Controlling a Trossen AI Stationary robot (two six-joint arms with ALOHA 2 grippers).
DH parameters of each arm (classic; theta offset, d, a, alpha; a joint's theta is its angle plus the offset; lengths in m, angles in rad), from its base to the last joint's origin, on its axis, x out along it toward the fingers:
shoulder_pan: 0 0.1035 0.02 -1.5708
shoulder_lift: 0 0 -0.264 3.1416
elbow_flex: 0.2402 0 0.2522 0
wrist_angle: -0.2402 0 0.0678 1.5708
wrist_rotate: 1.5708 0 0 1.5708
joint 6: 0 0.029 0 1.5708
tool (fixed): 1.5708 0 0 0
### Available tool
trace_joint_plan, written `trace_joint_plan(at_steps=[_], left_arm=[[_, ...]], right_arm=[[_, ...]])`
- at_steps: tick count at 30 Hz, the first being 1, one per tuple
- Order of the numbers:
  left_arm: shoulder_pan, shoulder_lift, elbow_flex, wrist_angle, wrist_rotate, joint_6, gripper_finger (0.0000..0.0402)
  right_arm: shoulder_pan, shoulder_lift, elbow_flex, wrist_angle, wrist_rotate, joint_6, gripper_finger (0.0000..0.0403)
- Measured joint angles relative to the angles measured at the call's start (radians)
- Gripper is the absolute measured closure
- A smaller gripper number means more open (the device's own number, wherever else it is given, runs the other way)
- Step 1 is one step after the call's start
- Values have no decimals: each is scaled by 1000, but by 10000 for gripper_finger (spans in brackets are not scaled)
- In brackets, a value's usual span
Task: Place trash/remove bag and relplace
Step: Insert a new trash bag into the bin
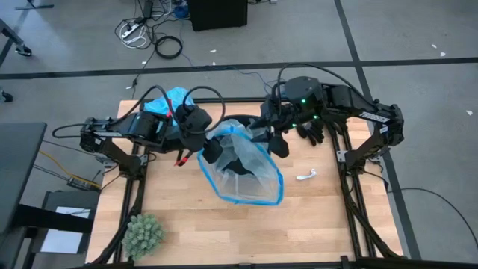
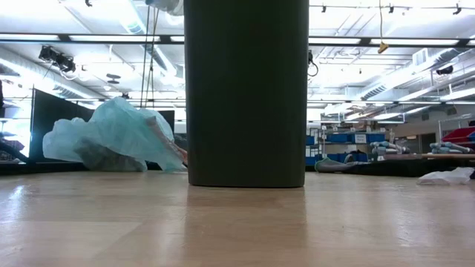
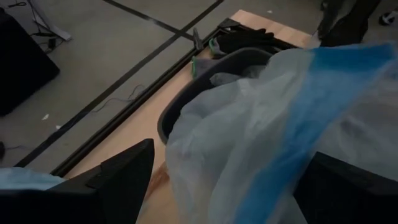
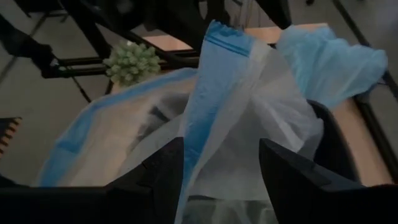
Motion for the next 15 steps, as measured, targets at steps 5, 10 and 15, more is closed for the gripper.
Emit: trace_joint_plan(at_steps=[5, 10, 15], left_arm=[[0, 0, 0, -52, 2, 5, 51], [6, 0, 0, -77, 2, 34, 51], [16, 0, 0, -81, 7, 33, 53]], right_arm=[[9, -14, 15, 12, -30, 39, 213], [21, 15, 13, -2, -3, 39, 213], [24, 42, 14, -32, 32, 44, 217]])
